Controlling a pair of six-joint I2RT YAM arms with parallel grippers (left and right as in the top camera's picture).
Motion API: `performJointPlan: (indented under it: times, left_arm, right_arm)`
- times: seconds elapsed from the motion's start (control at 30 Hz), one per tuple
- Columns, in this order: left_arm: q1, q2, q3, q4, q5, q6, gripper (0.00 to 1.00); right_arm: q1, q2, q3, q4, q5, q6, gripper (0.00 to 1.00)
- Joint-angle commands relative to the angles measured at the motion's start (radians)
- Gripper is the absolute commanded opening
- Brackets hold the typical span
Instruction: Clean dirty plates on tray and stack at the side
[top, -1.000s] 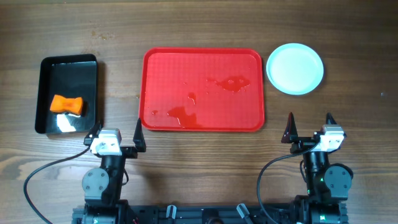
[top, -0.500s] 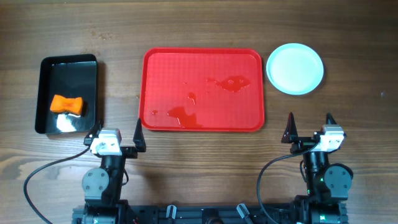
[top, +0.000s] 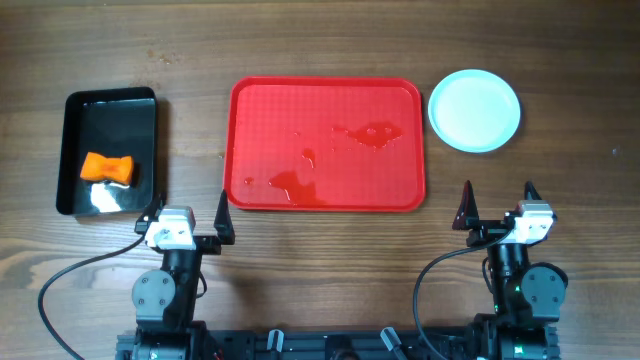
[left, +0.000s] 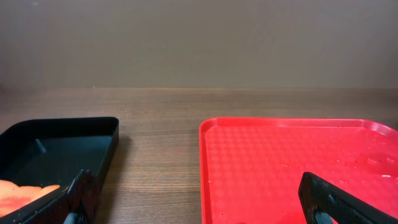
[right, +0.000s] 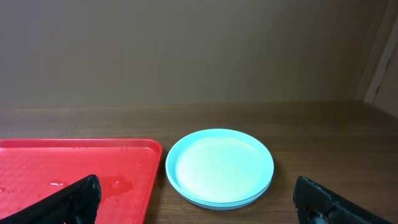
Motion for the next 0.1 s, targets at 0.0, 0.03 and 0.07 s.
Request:
performJointPlan:
  times: [0.0, 0.03, 0.07]
  left_arm:
    - [0.005, -0.01, -0.006, 0.002, -0.013, -0.013, 1.0]
    - [0.005, -0.011, -0.006, 0.002, -0.013, -0.013, 1.0]
    - [0.005, -0.011, -0.006, 0.002, -0.013, -0.013, 1.0]
  right_arm:
    - [-0.003, -0.012, -0.01, 0.006, 0.003, 0.014, 1.0]
    - [-0.003, -0.012, -0.01, 0.006, 0.003, 0.014, 1.0]
    - [-0.003, -0.012, -0.01, 0.006, 0.003, 0.014, 1.0]
